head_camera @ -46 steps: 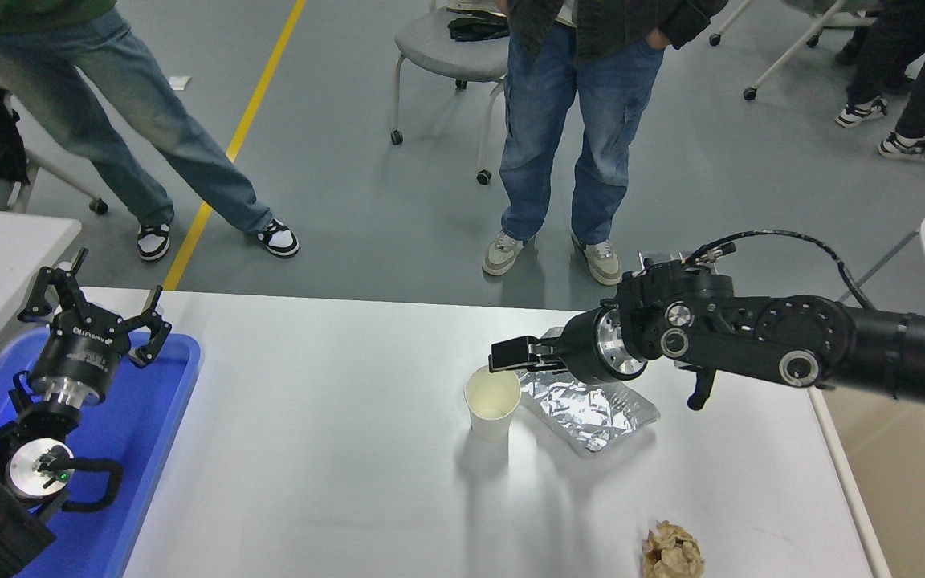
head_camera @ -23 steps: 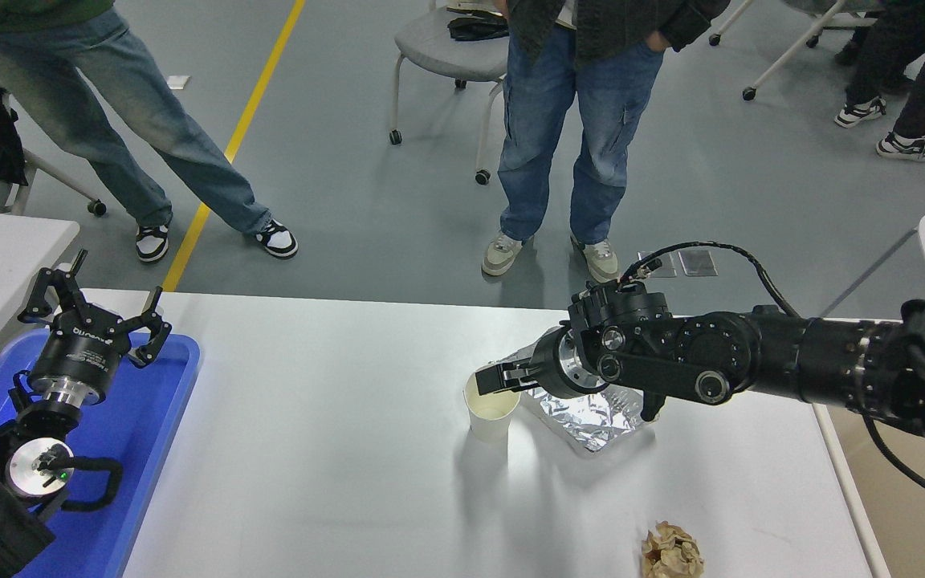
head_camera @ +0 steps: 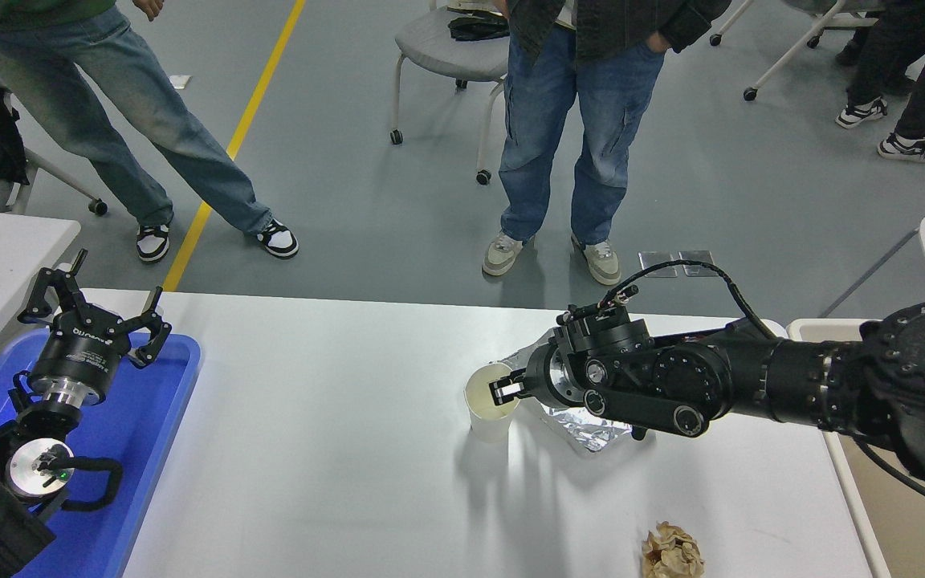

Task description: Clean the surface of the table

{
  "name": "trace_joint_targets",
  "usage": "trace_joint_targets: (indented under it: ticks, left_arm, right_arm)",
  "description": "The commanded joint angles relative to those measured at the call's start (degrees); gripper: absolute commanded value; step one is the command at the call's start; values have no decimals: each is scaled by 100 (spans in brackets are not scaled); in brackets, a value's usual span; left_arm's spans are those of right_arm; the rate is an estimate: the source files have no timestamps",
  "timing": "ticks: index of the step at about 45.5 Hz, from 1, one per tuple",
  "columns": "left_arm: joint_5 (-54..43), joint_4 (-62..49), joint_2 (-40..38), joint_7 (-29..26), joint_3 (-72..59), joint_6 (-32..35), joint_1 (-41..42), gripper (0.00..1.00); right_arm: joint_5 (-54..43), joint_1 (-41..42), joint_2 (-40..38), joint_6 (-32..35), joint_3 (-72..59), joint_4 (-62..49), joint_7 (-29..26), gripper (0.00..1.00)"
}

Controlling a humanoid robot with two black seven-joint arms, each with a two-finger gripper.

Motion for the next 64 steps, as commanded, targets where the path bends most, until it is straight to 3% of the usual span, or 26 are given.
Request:
trace_joint_targets:
  ticks: [1, 17, 42, 64]
  left_arm:
    - [0, 0, 0, 0, -5, 0, 0, 100]
    - [0, 0, 0, 0, -4, 0, 0, 100]
    - [0, 0, 0, 0, -5, -9, 0, 100]
    - [0, 0, 0, 0, -4, -9, 0, 100]
  right_arm:
    - [-65, 16, -85, -5, 37, 28, 9, 0]
    - [102, 77, -463, 416, 336, 511, 0, 0]
    - [1157, 1299, -3037, 873, 1048, 2981, 0, 0]
    - [1315, 2309, -3917, 1313, 1320, 3271, 0, 0]
